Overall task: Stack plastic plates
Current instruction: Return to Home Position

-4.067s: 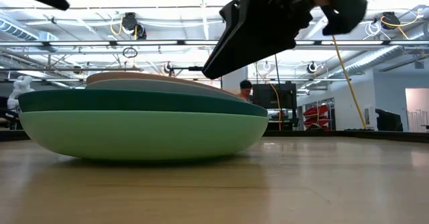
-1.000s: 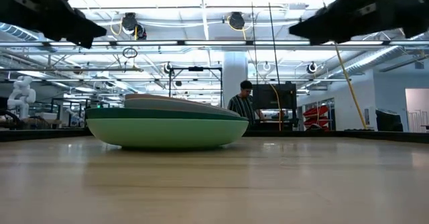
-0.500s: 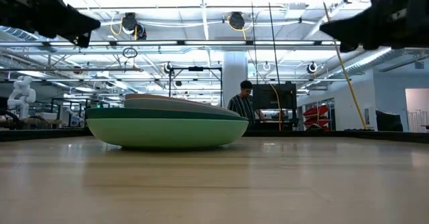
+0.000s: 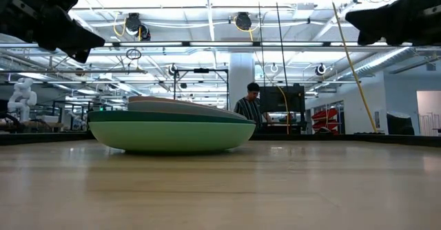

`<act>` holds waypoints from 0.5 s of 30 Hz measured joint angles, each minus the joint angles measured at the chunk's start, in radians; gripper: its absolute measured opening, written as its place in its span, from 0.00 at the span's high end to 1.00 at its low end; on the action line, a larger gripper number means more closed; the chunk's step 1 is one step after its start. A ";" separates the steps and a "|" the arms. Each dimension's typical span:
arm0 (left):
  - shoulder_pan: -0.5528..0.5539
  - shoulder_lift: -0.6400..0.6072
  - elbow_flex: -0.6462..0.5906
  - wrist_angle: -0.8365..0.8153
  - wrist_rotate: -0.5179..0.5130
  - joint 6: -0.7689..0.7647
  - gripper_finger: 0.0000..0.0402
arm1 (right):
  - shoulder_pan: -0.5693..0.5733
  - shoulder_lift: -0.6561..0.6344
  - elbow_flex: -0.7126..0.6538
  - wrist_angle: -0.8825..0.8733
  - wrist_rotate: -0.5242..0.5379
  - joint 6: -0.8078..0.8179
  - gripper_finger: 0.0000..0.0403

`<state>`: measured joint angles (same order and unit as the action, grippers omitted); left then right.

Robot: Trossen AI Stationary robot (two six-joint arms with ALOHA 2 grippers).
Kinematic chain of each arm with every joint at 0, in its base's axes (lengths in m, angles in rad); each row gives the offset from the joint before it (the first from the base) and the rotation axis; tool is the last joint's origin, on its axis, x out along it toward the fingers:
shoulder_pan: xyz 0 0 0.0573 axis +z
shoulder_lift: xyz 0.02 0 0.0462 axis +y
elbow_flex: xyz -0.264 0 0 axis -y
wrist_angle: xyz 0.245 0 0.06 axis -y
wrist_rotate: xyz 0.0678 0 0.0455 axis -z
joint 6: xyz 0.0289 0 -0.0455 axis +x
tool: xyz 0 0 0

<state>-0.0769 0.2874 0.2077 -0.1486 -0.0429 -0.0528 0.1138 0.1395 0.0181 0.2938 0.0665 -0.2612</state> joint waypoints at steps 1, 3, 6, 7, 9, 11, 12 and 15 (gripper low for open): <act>0.000 0.000 0.000 0.000 0.000 0.000 0.99 | 0.000 -0.017 -0.001 -0.017 -0.005 -0.010 1.00; 0.000 0.000 0.000 0.000 0.000 -0.001 0.99 | 0.000 -0.048 -0.001 -0.054 -0.024 -0.034 1.00; 0.000 0.000 0.000 -0.001 0.000 -0.001 0.99 | 0.000 -0.084 -0.001 -0.059 -0.046 -0.060 1.00; 0.000 0.000 0.000 -0.001 0.000 -0.001 0.99 | 0.000 -0.091 -0.002 -0.063 -0.046 -0.063 1.00; 0.000 0.000 0.000 -0.002 -0.001 -0.001 0.99 | 0.000 -0.100 -0.002 -0.066 -0.042 -0.064 1.00; 0.000 0.000 0.000 -0.002 -0.001 -0.001 0.99 | -0.001 -0.100 -0.002 -0.071 -0.041 -0.048 1.00; 0.000 0.000 0.000 -0.002 -0.001 -0.001 0.99 | -0.001 -0.099 -0.002 -0.089 -0.041 -0.037 1.00; 0.000 0.000 0.000 -0.005 -0.001 -0.001 0.99 | -0.001 -0.096 -0.002 -0.168 -0.041 -0.013 0.99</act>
<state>-0.0769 0.2874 0.2077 -0.1534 -0.0441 -0.0540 0.1131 0.0434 0.0159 0.1259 0.0257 -0.2740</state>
